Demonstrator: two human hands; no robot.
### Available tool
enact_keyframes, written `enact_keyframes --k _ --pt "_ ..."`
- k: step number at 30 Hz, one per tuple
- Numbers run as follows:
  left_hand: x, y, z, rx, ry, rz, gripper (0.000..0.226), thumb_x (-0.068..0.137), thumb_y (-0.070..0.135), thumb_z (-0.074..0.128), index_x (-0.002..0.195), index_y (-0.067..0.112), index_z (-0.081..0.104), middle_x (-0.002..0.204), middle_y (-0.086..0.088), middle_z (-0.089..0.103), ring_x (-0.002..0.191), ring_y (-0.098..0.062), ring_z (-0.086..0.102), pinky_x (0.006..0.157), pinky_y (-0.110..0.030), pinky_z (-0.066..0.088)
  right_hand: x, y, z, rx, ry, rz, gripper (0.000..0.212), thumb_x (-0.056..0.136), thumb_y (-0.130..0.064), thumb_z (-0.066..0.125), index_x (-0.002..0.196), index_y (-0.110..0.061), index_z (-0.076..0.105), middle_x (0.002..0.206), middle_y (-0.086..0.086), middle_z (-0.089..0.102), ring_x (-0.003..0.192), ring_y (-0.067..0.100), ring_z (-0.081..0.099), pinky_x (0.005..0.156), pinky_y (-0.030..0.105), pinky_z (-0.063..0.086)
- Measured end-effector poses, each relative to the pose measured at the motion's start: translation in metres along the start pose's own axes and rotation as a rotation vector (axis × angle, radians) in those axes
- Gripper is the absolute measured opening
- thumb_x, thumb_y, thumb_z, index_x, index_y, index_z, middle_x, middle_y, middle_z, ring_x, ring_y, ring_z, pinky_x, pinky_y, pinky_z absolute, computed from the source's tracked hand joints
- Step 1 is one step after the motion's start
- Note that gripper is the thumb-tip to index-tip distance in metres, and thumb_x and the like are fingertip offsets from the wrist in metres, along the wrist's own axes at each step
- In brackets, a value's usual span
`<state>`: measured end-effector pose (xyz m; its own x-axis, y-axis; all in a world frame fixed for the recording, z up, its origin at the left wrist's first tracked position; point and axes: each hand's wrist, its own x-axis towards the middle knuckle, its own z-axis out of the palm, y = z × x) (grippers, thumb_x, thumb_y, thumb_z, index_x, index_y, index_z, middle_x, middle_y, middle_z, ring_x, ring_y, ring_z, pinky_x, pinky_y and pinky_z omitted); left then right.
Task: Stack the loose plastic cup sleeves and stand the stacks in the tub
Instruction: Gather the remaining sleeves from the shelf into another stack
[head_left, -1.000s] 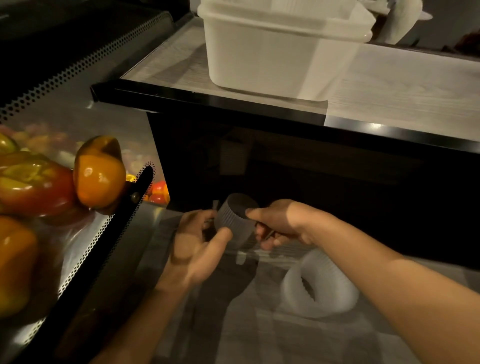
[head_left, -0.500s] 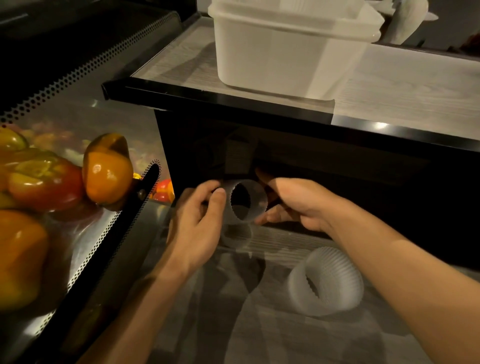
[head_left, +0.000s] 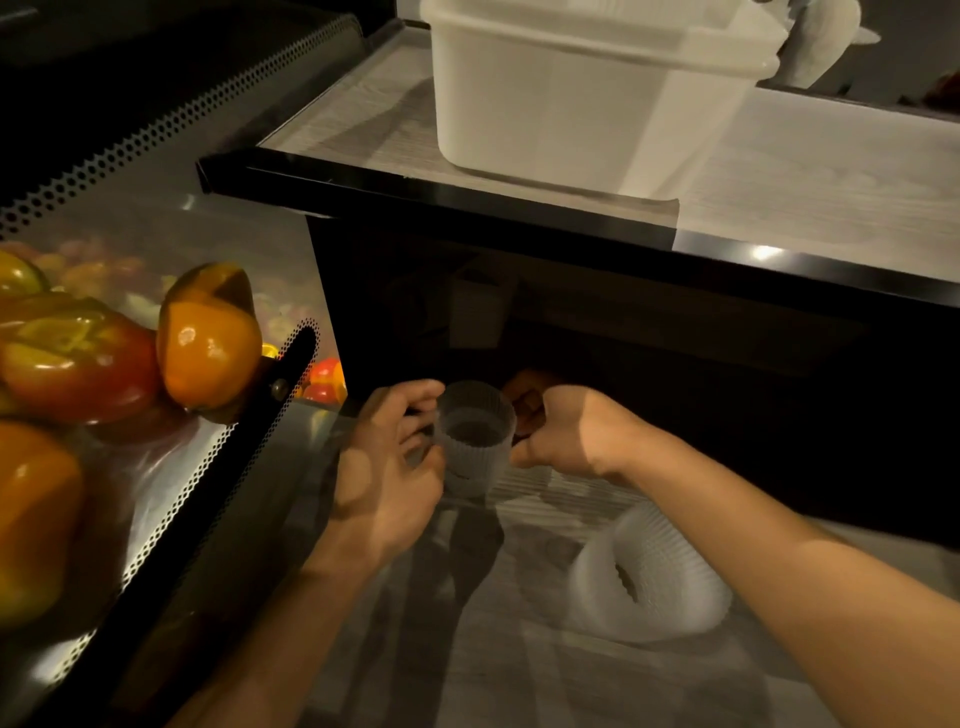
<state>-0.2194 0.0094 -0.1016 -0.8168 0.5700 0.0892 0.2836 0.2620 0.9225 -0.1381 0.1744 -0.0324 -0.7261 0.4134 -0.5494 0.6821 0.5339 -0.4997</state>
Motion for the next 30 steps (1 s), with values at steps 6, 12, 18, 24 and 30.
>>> enact_keyframes --k 6,12,18,24,30 --pt "0.018 -0.008 0.002 -0.113 0.130 -0.132 0.055 0.077 -0.015 0.058 0.105 0.032 0.055 0.113 0.005 0.060 0.110 -0.012 0.058 0.091 -0.023 0.045 0.018 -0.003 -0.013 -0.054 0.018 0.103 0.058 0.100 -0.027 0.054 0.155 -0.019 0.034 0.154 0.011 0.039 0.139 0.029 0.041 0.112 0.036 0.038" --pt "0.057 0.017 0.014 0.010 0.095 -0.443 0.029 0.089 0.020 0.060 0.116 0.008 0.059 0.102 -0.014 0.065 0.093 -0.033 0.063 0.080 -0.041 0.054 0.048 -0.011 -0.012 -0.247 0.398 -0.251 0.098 0.086 -0.024 0.077 0.160 -0.032 0.013 0.166 0.003 0.018 0.153 0.030 0.018 0.123 0.044 0.026" --pt "0.088 0.023 0.029 -0.465 0.108 -0.598 0.025 0.099 0.007 0.057 0.123 0.010 0.063 0.114 -0.010 0.066 0.098 -0.026 0.064 0.065 -0.026 0.048 0.057 -0.035 -0.013 -0.174 0.343 -0.334 0.075 0.096 -0.018 0.063 0.159 -0.022 0.022 0.160 0.010 0.032 0.147 0.033 0.030 0.118 0.040 0.030" --pt "0.082 0.031 0.014 -0.844 0.205 -0.606 0.029 0.100 0.002 0.051 0.127 0.007 0.061 0.116 -0.014 0.069 0.098 -0.027 0.067 0.079 -0.035 0.056 0.043 -0.032 -0.023 -0.073 0.317 -0.332 0.058 0.100 -0.024 0.059 0.153 -0.019 0.036 0.155 0.008 0.039 0.141 0.028 0.037 0.104 0.025 0.032" --pt "0.058 0.035 0.000 -0.694 0.185 -0.502 0.015 0.097 0.007 0.058 0.105 0.016 0.067 0.102 -0.004 0.073 0.097 -0.018 0.068 0.074 -0.028 0.051 0.024 -0.018 -0.025 0.219 0.287 -0.314 0.083 0.058 -0.038 0.090 0.133 -0.025 0.059 0.128 0.004 0.063 0.117 0.025 0.062 0.096 0.046 0.055"
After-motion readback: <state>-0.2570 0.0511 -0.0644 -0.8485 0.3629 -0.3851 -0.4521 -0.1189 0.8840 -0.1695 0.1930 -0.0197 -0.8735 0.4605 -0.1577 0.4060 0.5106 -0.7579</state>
